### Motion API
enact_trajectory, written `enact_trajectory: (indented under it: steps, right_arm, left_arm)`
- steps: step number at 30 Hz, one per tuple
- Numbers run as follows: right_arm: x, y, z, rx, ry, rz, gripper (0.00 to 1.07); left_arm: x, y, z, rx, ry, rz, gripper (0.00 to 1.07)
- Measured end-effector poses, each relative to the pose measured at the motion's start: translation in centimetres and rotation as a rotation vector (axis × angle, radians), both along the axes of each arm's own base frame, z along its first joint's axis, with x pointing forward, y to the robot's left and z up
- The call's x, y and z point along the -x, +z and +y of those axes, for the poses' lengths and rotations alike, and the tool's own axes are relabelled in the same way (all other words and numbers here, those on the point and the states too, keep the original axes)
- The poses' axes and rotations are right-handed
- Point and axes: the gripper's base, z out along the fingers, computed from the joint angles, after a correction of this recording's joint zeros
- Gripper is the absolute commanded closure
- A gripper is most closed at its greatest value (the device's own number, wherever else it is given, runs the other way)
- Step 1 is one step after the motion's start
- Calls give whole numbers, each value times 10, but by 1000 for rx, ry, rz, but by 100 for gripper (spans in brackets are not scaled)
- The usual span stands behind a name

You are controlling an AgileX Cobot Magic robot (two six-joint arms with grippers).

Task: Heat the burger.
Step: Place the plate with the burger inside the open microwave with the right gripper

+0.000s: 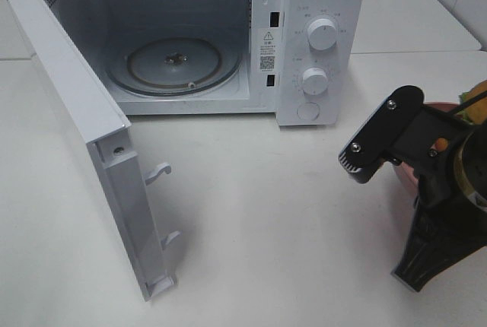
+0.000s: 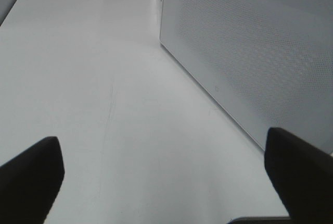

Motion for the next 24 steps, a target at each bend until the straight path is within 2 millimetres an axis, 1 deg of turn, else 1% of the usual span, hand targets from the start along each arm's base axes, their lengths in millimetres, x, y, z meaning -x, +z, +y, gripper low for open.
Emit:
enact_trajectory:
  steps: [4, 5, 7, 8, 12, 17, 24]
  right_arm:
    - [8, 0, 9, 15, 91, 0, 107]
    - [8, 0, 9, 15, 91, 0, 107]
    - [12, 1, 14, 33, 152, -6, 107]
    - [12, 1, 14, 33, 152, -6, 107]
    - [17, 2, 20, 63, 242, -23, 107]
    - [20, 2, 23, 94, 325, -11, 107]
    - [19, 2, 23, 135, 389, -9, 107]
  left_arm:
    - [0, 0, 0, 0, 0, 0, 6]
    - [0, 0, 0, 0, 0, 0, 6]
    - [0, 0, 0, 0, 0, 0, 6]
    - [0, 0, 0, 0, 0, 0, 6]
    - [0, 0, 0, 0, 0, 0, 6]
    - [0, 0, 0, 0, 0, 0, 6]
    - [0, 0, 0, 0, 0, 0, 6]
